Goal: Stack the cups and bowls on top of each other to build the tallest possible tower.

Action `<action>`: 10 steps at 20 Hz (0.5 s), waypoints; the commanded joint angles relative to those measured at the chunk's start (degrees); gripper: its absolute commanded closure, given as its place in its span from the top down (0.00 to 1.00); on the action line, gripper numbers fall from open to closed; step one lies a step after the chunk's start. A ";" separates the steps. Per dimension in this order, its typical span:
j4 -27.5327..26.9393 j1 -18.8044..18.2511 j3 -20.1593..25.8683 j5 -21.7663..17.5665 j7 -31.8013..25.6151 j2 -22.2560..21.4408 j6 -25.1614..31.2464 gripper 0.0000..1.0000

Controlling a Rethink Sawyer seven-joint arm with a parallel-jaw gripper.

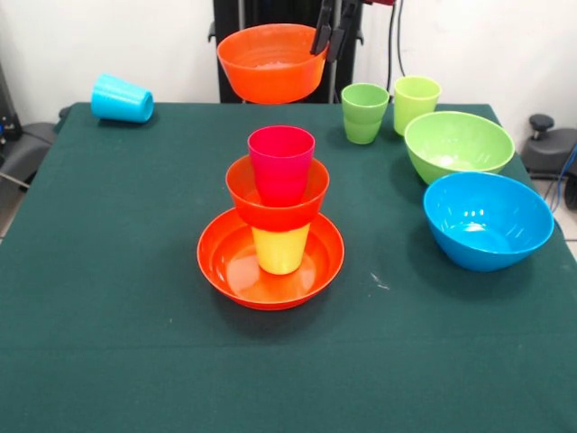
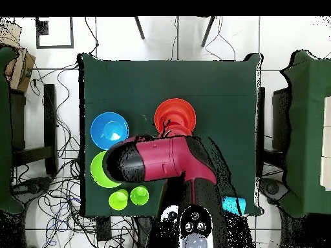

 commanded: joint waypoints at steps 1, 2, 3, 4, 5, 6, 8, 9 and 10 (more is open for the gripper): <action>-1.75 1.61 0.20 -0.23 5.22 0.83 2.34 0.00; -2.07 1.84 0.02 -0.38 5.38 1.03 2.40 0.00; -2.65 2.17 -0.13 -0.65 5.46 1.34 2.60 0.00; -3.31 2.37 -0.25 -1.05 5.32 1.79 2.74 0.00; -4.27 2.19 -0.15 -1.12 4.95 2.43 2.82 0.00; -4.89 2.27 -0.21 -1.25 4.97 3.02 2.63 0.00; -5.60 2.78 -0.55 -1.52 5.41 3.93 2.02 0.00; -5.73 3.04 -0.78 -1.65 5.66 4.26 1.57 0.00; -6.11 3.16 -0.98 -1.54 5.56 4.68 1.32 0.00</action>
